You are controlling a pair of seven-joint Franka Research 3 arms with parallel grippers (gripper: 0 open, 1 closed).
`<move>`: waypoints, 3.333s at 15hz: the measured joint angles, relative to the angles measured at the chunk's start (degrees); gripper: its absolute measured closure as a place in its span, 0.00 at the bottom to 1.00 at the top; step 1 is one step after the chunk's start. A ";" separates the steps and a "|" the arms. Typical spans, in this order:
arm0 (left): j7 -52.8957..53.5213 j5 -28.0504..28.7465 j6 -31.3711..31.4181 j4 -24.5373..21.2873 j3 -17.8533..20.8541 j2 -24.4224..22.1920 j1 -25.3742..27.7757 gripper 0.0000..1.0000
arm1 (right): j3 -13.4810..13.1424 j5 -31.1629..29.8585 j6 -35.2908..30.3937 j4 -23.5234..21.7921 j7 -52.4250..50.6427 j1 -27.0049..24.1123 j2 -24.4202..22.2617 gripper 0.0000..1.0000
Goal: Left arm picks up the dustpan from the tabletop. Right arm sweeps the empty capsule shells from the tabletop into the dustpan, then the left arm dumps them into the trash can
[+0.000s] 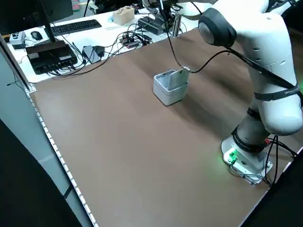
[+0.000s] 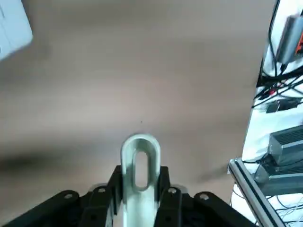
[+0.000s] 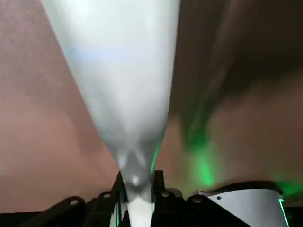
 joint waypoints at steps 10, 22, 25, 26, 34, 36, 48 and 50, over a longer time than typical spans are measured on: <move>12.88 1.36 -3.82 -0.01 0.39 0.06 10.95 0.67 | -0.23 0.00 1.95 -0.18 0.01 0.76 0.00 0.74; 27.05 2.10 -4.47 -0.03 6.83 0.20 16.72 0.67 | -0.37 0.02 2.19 0.25 0.08 0.58 0.00 0.63; 27.57 4.12 -4.47 0.07 7.63 0.12 16.78 0.67 | -0.37 0.02 2.18 0.45 0.10 0.55 0.00 0.54; 27.62 6.13 -4.39 0.14 7.79 0.10 16.78 0.67 | -0.37 0.02 2.10 0.70 0.12 0.54 0.00 0.50; 33.95 6.20 -3.37 0.31 13.21 -2.36 16.63 0.67 | -0.49 0.06 -5.06 6.06 0.36 0.49 -0.39 0.00; 34.33 5.29 -1.14 -0.10 13.99 -3.26 16.48 0.67 | -0.81 0.07 -11.94 12.00 0.61 -0.23 -1.08 0.00; 36.10 5.12 19.55 -14.81 18.71 -13.80 14.31 0.67 | -1.60 -9.29 -27.58 43.76 0.02 -13.20 -2.68 0.00; 36.10 5.12 21.80 -17.30 18.81 -15.39 14.32 0.67 | -1.58 -12.13 -28.74 46.14 -1.42 -13.33 -2.70 0.00</move>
